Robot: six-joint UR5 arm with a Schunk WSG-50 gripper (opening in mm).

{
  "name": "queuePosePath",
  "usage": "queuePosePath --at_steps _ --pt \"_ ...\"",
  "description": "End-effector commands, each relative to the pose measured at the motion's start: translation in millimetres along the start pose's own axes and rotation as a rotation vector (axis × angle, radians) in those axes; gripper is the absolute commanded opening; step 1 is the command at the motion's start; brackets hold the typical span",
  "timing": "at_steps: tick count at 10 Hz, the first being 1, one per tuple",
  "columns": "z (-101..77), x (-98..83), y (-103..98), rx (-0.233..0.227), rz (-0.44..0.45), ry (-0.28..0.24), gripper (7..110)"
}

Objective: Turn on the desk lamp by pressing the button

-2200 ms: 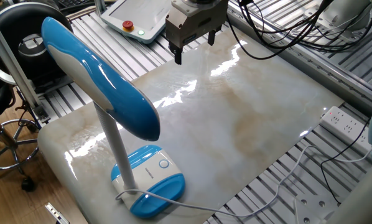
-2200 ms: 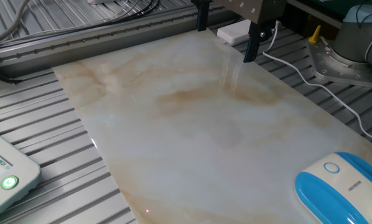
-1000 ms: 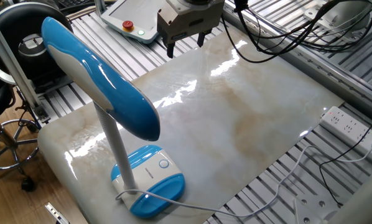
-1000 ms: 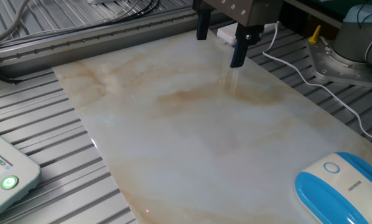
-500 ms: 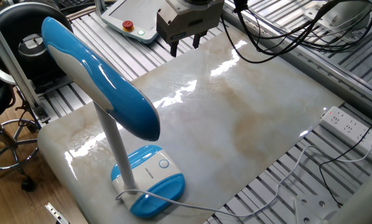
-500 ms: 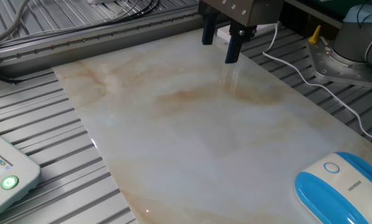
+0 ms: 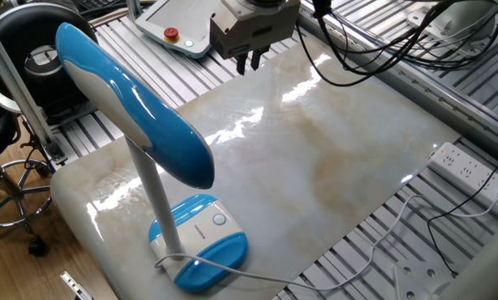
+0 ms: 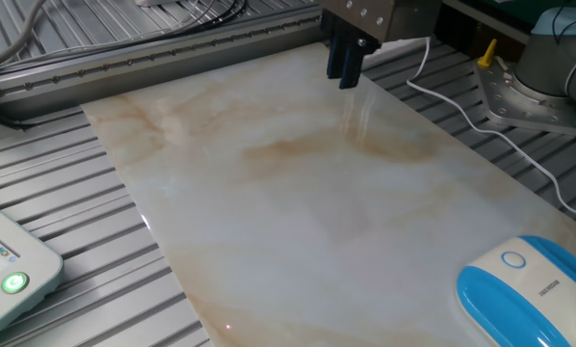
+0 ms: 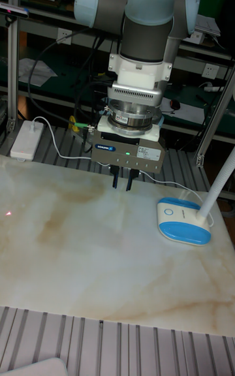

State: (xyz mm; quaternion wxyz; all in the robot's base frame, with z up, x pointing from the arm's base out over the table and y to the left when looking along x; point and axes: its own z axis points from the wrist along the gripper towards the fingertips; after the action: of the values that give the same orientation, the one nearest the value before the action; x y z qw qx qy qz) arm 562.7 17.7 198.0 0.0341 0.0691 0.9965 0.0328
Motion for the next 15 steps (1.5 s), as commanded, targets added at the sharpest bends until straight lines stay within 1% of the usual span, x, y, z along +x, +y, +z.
queuePosePath --at_steps 1,2,5,6,7,8,9,13,15 --pt "-1.7 -0.6 -2.8 0.006 0.023 0.000 7" --pt "-3.1 -1.1 -10.6 0.031 0.017 0.001 7" --pt "-3.4 -0.6 -12.8 0.033 0.024 0.005 7" --pt "-3.9 0.8 -17.0 0.049 0.041 0.012 7" --pt "-4.1 4.3 -19.6 0.058 0.082 0.026 7" --pt "-3.9 4.4 -22.3 0.066 0.117 0.029 7" --pt "-4.0 7.3 -23.5 0.068 0.127 0.042 7" --pt "-5.0 7.5 -22.3 0.057 0.134 0.048 7" --pt "-5.0 9.0 -19.8 0.047 0.124 0.055 7"
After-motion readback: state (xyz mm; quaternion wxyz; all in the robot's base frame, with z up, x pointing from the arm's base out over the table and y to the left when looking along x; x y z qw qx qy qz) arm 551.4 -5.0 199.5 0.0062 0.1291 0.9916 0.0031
